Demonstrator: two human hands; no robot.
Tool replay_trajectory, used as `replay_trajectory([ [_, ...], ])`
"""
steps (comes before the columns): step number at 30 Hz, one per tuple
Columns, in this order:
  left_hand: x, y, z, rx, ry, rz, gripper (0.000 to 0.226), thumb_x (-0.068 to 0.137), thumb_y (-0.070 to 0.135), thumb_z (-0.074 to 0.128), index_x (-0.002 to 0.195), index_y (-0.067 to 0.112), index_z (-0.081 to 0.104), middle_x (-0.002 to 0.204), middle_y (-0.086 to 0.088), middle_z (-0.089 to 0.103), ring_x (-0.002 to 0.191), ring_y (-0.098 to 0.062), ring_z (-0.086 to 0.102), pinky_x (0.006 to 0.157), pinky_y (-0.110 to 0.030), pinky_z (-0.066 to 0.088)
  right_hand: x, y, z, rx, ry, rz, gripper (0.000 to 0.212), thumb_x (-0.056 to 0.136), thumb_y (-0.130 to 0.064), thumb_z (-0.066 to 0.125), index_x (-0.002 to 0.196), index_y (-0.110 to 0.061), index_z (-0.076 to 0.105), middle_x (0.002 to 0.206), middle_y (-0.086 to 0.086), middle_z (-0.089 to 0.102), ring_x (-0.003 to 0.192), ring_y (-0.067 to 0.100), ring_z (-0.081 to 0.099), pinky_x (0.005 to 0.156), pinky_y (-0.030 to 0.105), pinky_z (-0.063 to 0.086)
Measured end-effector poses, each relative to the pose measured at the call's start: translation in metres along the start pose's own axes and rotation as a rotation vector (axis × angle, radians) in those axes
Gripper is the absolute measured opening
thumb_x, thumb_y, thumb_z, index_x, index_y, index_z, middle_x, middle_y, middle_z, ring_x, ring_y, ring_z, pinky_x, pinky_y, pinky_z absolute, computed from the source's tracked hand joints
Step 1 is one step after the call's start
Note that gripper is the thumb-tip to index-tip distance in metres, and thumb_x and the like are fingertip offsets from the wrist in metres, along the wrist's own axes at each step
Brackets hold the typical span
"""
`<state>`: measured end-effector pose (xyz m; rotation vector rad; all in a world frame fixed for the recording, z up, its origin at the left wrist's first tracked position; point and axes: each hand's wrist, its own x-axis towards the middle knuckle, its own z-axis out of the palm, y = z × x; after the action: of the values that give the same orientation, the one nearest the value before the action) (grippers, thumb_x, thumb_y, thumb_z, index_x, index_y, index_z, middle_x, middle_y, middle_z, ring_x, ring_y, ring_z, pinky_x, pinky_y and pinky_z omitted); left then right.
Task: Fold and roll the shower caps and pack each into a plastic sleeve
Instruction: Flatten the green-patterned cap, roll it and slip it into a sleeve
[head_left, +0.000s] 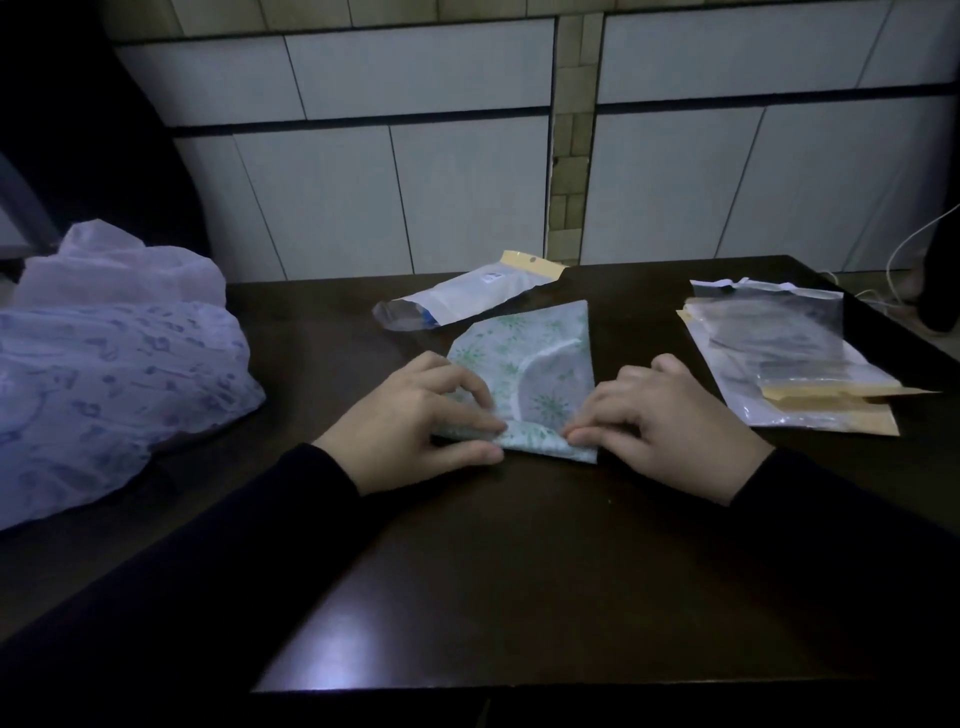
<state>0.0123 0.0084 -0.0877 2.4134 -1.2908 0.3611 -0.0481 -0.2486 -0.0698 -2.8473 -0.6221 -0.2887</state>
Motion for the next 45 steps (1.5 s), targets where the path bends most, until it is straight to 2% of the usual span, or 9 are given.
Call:
replay_trajectory([
  [4, 0.003, -0.011, -0.002, -0.076, -0.058, -0.002, 0.033, 0.083, 0.053, 0.063, 0.108, 0.034, 0.074, 0.107, 0.015, 0.064, 0.101, -0.003, 0.053, 0.09, -0.02, 0.044, -0.004, -0.002, -0.001, -0.062, -0.037, 0.019, 0.069, 0.062, -0.084, 0.028, 0.11, -0.049, 0.064, 0.096, -0.024, 0.057, 0.091, 0.001, 0.042, 0.08, 0.028, 0.025],
  [10, 0.003, -0.011, 0.0, -0.167, -0.025, -0.078, 0.032, 0.084, 0.053, 0.063, 0.101, 0.029, 0.076, 0.102, 0.018, 0.065, 0.097, -0.003, 0.059, 0.081, -0.018, 0.047, -0.001, -0.004, -0.003, -0.011, -0.051, 0.067, 0.042, 0.085, -0.065, 0.039, 0.106, -0.041, 0.068, 0.088, -0.019, 0.059, 0.087, 0.0, 0.048, 0.083, 0.028, 0.028],
  [16, 0.008, -0.004, -0.003, -0.309, -0.047, -0.237, 0.021, 0.083, 0.047, 0.061, 0.074, 0.031, 0.07, 0.073, 0.022, 0.061, 0.069, 0.002, 0.057, 0.064, -0.009, 0.039, 0.008, 0.004, 0.002, 0.334, -0.13, 0.297, 0.026, 0.087, -0.054, 0.056, 0.095, -0.036, 0.073, 0.085, -0.026, 0.06, 0.089, 0.001, 0.059, 0.093, 0.03, 0.044],
  [20, 0.014, -0.005, -0.001, -0.297, -0.054, -0.371, 0.013, 0.085, 0.039, 0.068, 0.078, 0.029, 0.072, 0.059, 0.031, 0.059, 0.058, 0.01, 0.053, 0.057, -0.007, 0.037, 0.015, 0.005, 0.004, 0.379, -0.133, 0.388, 0.018, 0.085, -0.053, 0.062, 0.085, -0.037, 0.072, 0.087, -0.021, 0.065, 0.09, 0.002, 0.059, 0.095, 0.037, 0.046],
  [24, 0.012, -0.005, 0.004, -0.291, 0.033, -0.329, 0.01, 0.084, 0.039, 0.071, 0.09, 0.034, 0.064, 0.071, 0.011, 0.063, 0.062, -0.001, 0.053, 0.063, -0.012, 0.04, 0.013, 0.004, 0.006, 0.09, -0.073, 0.307, 0.023, 0.089, -0.059, 0.049, 0.094, -0.041, 0.063, 0.093, -0.021, 0.059, 0.096, 0.003, 0.052, 0.095, 0.035, 0.032],
  [28, 0.009, -0.005, 0.008, -0.078, 0.094, -0.046, 0.015, 0.089, 0.038, 0.063, 0.094, 0.025, 0.067, 0.103, 0.01, 0.055, 0.08, -0.001, 0.053, 0.074, -0.018, 0.044, 0.008, -0.002, 0.008, -0.026, 0.124, 0.122, 0.018, 0.089, -0.054, 0.052, 0.104, -0.044, 0.053, 0.098, -0.022, 0.05, 0.093, 0.002, 0.045, 0.084, 0.031, 0.03],
  [32, 0.007, -0.014, 0.006, 0.143, 0.141, 0.145, 0.027, 0.09, 0.042, 0.059, 0.091, 0.023, 0.078, 0.094, 0.004, 0.062, 0.074, -0.013, 0.049, 0.067, -0.025, 0.044, 0.009, -0.002, 0.006, -0.042, 0.097, 0.027, 0.011, 0.09, -0.046, 0.052, 0.096, -0.043, 0.06, 0.094, -0.028, 0.05, 0.089, 0.001, 0.045, 0.087, 0.033, 0.031],
  [39, 0.001, -0.027, -0.001, -0.14, 0.031, -0.069, 0.041, 0.075, 0.063, 0.065, 0.103, 0.035, 0.075, 0.091, 0.018, 0.065, 0.089, -0.005, 0.055, 0.07, -0.02, 0.048, 0.011, 0.009, 0.003, 0.041, 0.029, 0.083, 0.036, 0.071, -0.072, 0.056, 0.098, -0.049, 0.06, 0.084, -0.033, 0.049, 0.089, -0.008, 0.045, 0.083, 0.026, 0.023],
  [45, 0.003, -0.029, -0.001, -0.213, 0.048, -0.141, 0.025, 0.075, 0.062, 0.066, 0.093, 0.045, 0.071, 0.085, 0.018, 0.067, 0.083, -0.007, 0.056, 0.068, -0.01, 0.04, 0.016, 0.016, 0.002, 0.142, -0.015, 0.104, 0.005, 0.084, -0.054, 0.06, 0.088, -0.056, 0.06, 0.082, -0.03, 0.057, 0.085, -0.009, 0.05, 0.077, 0.019, 0.023],
])
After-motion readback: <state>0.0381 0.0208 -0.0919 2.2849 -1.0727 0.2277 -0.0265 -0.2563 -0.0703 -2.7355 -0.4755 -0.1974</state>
